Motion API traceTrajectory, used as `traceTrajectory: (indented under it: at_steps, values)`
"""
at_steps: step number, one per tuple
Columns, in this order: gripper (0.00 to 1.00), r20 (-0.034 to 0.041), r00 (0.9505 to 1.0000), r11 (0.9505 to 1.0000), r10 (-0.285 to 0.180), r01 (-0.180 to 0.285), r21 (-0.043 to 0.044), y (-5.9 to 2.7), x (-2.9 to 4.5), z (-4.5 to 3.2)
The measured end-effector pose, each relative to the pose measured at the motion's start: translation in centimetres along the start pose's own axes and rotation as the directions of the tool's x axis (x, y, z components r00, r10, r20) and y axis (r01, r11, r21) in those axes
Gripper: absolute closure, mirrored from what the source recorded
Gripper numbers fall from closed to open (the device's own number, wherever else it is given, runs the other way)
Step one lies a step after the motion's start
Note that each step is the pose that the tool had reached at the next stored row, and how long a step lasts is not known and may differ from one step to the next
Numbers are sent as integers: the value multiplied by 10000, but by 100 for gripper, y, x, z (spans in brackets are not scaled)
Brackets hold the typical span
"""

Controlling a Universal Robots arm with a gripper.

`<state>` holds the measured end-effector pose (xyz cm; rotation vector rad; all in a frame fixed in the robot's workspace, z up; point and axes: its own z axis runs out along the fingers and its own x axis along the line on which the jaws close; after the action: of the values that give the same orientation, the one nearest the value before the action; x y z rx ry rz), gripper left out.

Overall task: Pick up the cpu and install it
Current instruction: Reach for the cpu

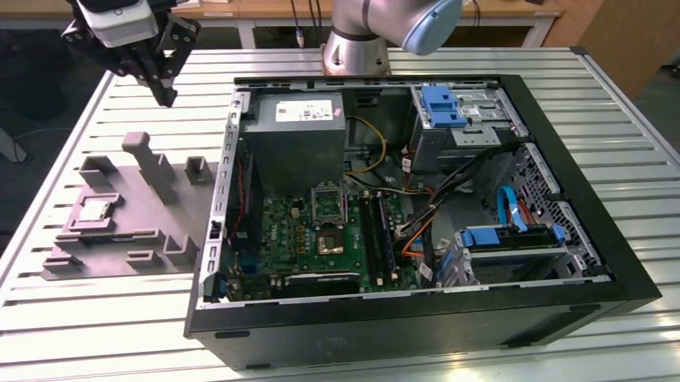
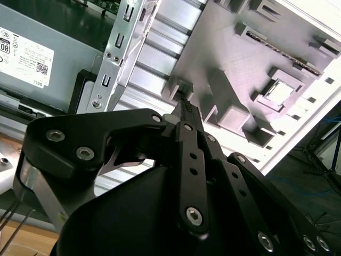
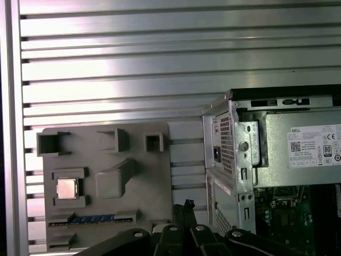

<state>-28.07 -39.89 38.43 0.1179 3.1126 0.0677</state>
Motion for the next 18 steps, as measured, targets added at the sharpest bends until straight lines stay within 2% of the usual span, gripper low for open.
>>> traceTrajectory:
  at_steps: [18]
  values:
    - [89,0,10000,10000,1,-1,0,-3,36,4]
